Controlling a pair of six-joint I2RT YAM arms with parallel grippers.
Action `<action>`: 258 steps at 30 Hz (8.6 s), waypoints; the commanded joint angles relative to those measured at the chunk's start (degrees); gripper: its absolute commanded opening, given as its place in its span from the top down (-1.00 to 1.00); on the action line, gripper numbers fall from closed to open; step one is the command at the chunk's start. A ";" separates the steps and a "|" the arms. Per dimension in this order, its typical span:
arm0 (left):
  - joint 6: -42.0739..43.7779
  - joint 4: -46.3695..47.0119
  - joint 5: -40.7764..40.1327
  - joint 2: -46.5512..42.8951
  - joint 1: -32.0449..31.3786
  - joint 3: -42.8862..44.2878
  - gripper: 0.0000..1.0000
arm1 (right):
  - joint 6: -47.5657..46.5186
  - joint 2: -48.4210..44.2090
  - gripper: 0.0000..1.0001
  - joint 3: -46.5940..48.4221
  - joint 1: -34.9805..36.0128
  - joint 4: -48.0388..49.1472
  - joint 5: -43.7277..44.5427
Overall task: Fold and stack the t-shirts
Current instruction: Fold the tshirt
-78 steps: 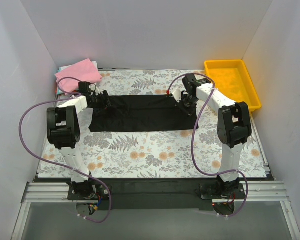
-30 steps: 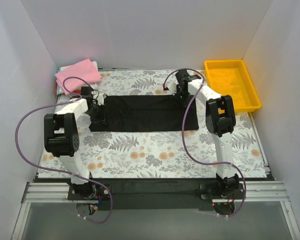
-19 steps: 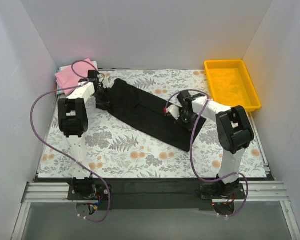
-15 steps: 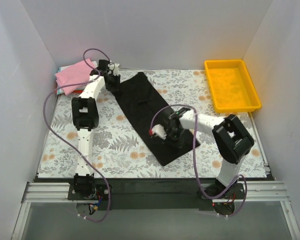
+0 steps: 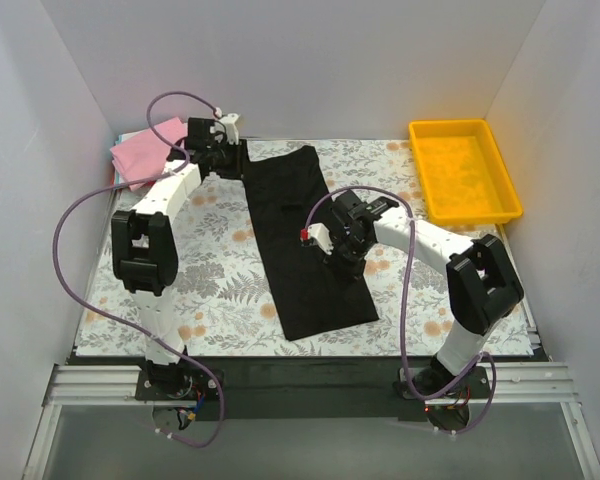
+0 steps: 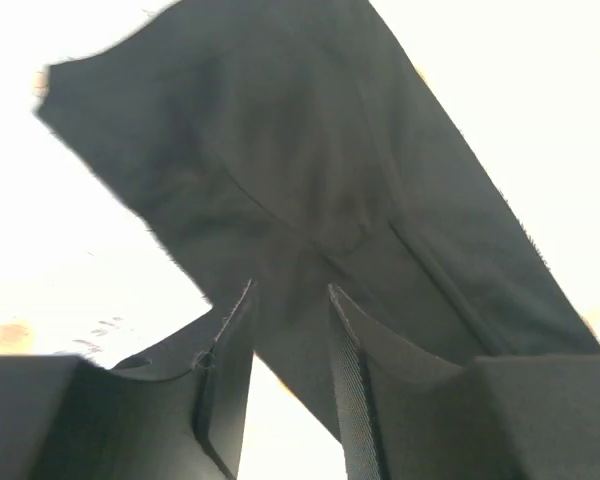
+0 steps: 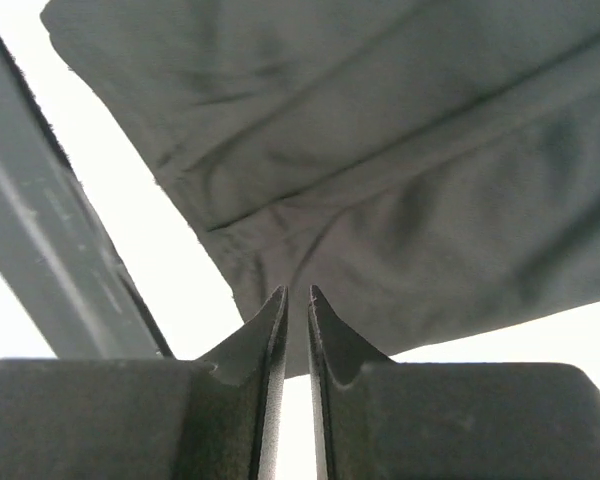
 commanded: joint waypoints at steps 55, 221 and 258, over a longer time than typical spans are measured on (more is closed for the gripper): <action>56.88 -11.93 21.94 -53.62 -7.14 -58.07 -0.93 | -19.86 -12.79 -0.97 -10.55 5.06 20.30 2.21; 57.24 8.29 14.10 -17.23 -5.48 -47.97 0.24 | -29.62 12.08 0.38 -0.99 -3.01 24.35 3.02; 57.77 -4.45 14.80 -30.05 -4.16 -35.75 1.00 | -28.29 -0.21 0.97 12.54 -5.04 13.20 6.37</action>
